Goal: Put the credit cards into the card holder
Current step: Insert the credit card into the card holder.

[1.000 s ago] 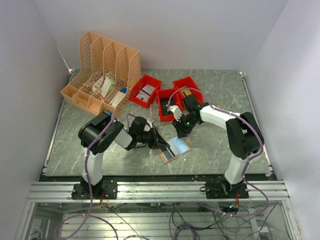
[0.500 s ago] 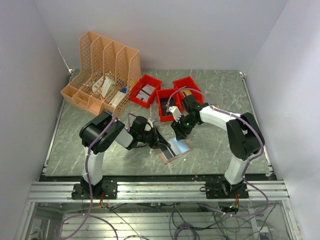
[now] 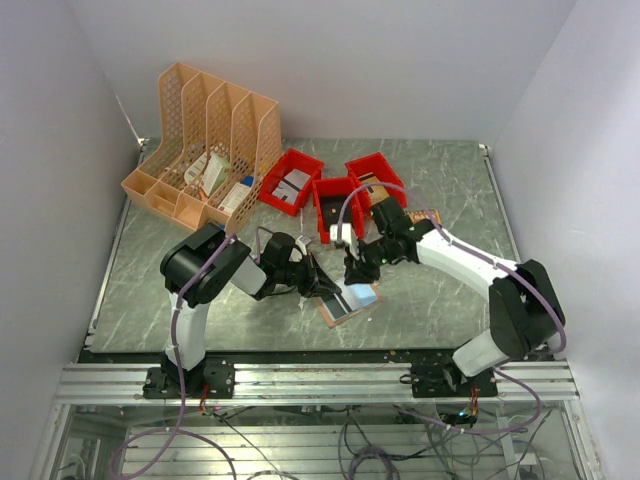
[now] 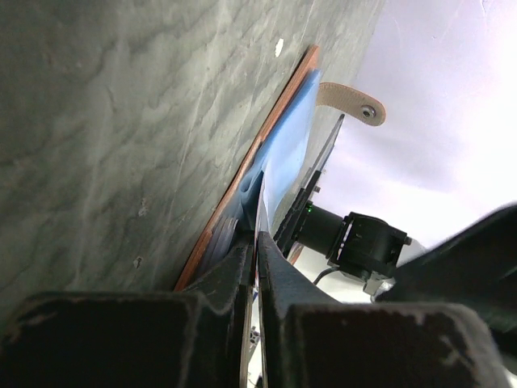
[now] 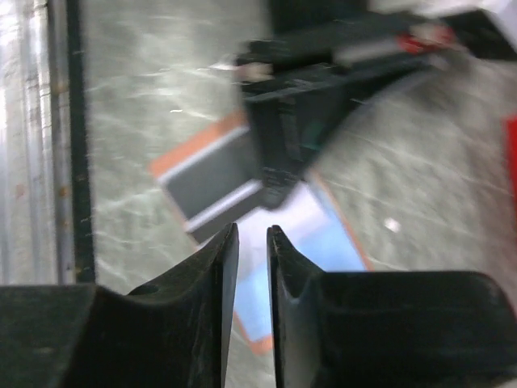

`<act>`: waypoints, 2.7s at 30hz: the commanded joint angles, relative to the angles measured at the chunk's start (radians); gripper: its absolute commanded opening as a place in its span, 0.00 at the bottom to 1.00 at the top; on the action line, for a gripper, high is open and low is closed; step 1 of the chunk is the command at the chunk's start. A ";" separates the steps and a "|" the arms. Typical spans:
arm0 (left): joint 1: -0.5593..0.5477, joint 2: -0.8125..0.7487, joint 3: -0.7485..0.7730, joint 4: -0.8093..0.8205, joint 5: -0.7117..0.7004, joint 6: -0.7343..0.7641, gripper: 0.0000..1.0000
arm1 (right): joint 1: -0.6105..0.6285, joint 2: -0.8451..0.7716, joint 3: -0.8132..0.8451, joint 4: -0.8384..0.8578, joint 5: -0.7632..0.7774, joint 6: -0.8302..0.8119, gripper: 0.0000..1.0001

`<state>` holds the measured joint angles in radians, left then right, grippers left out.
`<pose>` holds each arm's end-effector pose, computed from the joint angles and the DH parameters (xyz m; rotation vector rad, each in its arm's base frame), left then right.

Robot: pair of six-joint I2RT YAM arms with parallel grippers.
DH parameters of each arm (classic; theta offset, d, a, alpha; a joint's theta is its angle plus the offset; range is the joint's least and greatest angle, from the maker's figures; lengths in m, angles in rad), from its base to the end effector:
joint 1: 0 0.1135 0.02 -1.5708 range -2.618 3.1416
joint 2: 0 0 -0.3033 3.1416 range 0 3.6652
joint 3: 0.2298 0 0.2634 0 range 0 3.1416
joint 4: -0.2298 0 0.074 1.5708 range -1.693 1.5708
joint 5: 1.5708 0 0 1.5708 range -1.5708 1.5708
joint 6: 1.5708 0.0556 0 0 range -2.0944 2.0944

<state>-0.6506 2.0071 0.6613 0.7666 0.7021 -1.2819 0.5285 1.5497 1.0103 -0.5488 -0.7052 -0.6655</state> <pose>0.2658 -0.2474 0.0880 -0.3159 2.6177 -1.6894 0.2568 0.1917 0.2334 -1.5833 1.9290 0.8706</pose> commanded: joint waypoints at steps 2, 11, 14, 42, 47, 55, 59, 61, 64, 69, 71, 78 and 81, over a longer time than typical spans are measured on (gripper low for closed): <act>-0.004 0.049 -0.006 -0.101 -0.044 0.042 0.14 | 0.094 -0.062 -0.109 -0.087 -0.176 -0.422 0.14; -0.004 0.055 -0.003 -0.102 -0.042 0.046 0.16 | 0.276 -0.022 -0.143 0.075 0.103 -0.304 0.11; -0.004 0.058 -0.003 -0.102 -0.040 0.047 0.16 | 0.297 0.000 -0.139 0.111 0.162 -0.255 0.11; -0.004 0.073 0.006 -0.122 -0.032 0.063 0.30 | 0.323 0.086 -0.055 0.025 0.377 -0.233 0.11; -0.004 0.066 0.012 -0.151 -0.033 0.078 0.37 | 0.312 0.090 -0.047 0.005 0.378 -0.240 0.11; -0.004 0.058 0.011 -0.151 -0.037 0.078 0.41 | 0.268 0.094 -0.041 0.004 0.413 -0.229 0.11; -0.003 0.044 0.009 -0.158 -0.047 0.082 0.43 | 0.240 0.092 -0.041 0.003 0.424 -0.224 0.11; -0.003 0.034 0.006 -0.155 -0.050 0.082 0.43 | 0.226 0.090 -0.041 0.004 0.425 -0.220 0.11; -0.003 0.014 0.003 -0.146 -0.057 0.083 0.44 | 0.212 0.092 -0.036 0.004 0.423 -0.213 0.11; -0.003 -0.059 -0.004 -0.120 -0.086 0.098 0.47 | 0.143 0.058 -0.013 -0.048 0.184 -0.212 0.13; -0.003 -0.101 -0.001 -0.129 -0.100 0.118 0.47 | 0.102 0.034 0.017 -0.077 0.065 -0.215 0.13; -0.002 -0.271 -0.023 -0.126 -0.160 0.213 0.46 | -0.055 -0.042 0.016 -0.068 -0.154 -0.138 0.33; -0.006 -0.382 -0.054 -0.147 -0.237 0.314 0.42 | -0.115 -0.010 0.043 -0.098 -0.245 -0.089 0.57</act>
<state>-0.6518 1.7409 0.6369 0.6369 0.5644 -1.1049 0.4774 1.5188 1.0149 -0.6121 -0.7712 -0.8223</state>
